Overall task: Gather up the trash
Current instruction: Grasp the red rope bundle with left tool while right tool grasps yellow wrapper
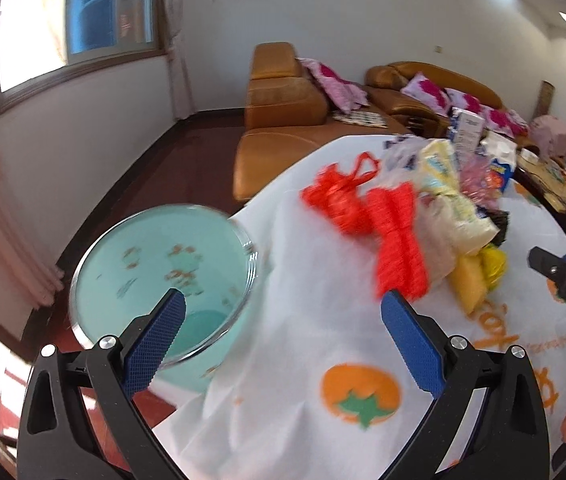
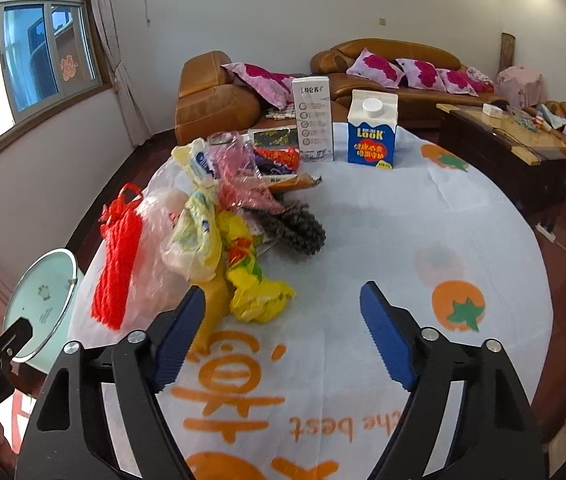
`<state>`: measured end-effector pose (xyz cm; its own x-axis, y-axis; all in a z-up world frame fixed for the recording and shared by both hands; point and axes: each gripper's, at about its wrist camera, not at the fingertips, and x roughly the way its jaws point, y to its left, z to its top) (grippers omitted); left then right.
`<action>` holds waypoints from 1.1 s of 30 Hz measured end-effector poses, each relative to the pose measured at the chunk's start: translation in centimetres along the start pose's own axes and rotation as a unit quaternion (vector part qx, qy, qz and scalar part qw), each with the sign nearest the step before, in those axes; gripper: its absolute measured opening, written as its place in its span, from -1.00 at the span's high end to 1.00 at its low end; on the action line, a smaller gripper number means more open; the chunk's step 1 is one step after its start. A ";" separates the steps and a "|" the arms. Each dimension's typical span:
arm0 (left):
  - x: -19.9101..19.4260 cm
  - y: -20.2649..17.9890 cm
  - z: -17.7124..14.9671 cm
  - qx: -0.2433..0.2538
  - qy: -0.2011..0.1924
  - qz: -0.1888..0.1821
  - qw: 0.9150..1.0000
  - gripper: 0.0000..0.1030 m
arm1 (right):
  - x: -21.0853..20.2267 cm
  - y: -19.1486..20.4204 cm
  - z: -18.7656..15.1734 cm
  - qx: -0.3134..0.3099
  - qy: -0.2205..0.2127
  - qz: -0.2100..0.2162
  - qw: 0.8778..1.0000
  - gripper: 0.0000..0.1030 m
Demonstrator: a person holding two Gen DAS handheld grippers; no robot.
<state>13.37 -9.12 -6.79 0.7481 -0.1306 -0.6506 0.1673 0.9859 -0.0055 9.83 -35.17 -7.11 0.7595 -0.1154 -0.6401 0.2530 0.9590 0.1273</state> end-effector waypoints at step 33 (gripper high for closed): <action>5.3 -5.2 2.3 0.020 0.037 -0.136 0.990 0.52 | 4.8 4.3 4.3 -0.022 0.018 0.096 0.995 0.79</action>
<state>17.95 -15.14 -8.42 0.6234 -0.3815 -0.6825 0.3828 0.9100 -0.1591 17.13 -32.76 -6.37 0.7696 0.0792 -0.6336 0.0783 0.9731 0.2168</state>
